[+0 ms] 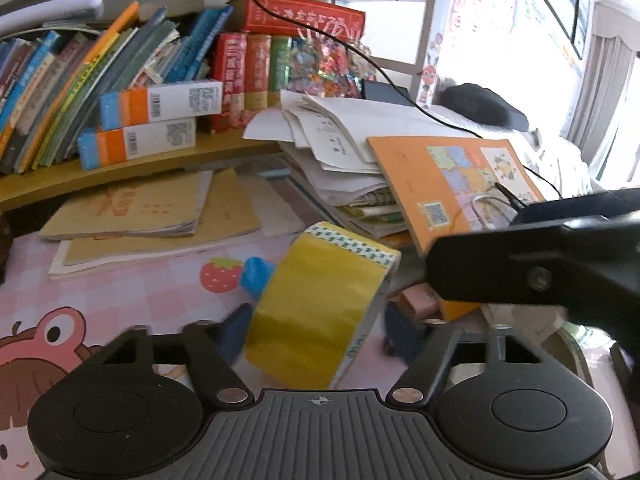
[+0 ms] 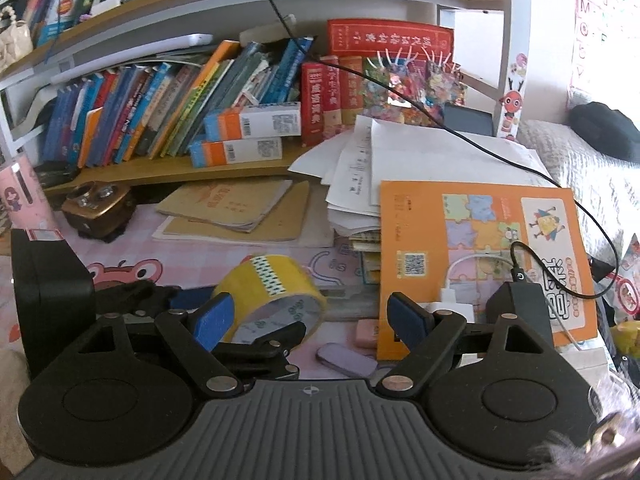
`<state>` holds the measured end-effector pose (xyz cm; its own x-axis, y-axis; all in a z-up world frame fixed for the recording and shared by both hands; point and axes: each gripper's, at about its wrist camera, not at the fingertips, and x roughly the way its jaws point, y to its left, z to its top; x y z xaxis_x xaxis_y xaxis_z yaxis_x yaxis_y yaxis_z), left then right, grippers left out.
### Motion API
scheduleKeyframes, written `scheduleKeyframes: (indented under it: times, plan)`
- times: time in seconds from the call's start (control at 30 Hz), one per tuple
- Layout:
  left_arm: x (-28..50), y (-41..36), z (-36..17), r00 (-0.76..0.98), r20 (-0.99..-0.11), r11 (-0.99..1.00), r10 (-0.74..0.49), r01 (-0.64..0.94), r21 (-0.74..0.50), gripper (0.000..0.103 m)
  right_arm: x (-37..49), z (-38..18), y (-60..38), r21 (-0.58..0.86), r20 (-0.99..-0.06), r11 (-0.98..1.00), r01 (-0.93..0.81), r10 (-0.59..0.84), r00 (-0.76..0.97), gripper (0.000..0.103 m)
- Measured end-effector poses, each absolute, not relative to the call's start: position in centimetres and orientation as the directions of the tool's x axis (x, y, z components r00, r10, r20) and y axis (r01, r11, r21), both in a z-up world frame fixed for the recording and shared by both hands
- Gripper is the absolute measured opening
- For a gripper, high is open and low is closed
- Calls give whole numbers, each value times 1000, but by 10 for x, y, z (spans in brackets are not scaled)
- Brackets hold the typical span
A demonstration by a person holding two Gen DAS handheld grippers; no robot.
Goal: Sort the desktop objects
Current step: 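Close the left tool on the yellow tape roll while the right tool grasps the blue item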
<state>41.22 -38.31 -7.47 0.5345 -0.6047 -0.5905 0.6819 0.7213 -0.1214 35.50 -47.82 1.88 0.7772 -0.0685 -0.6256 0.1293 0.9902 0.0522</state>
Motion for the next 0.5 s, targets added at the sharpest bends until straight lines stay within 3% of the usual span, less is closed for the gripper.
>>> scheduleKeyframes:
  times: [0.2,0.5]
  plan:
    - [409,-364,-67,552,-618,752,-560,652,-100,41,363,20,-476,60,-615,993,105,-46,787,83]
    - [397,-274,-49,613,-659,893,-436,387,-231,40,398,4,-457,64,-625,998,14,29,780,82]
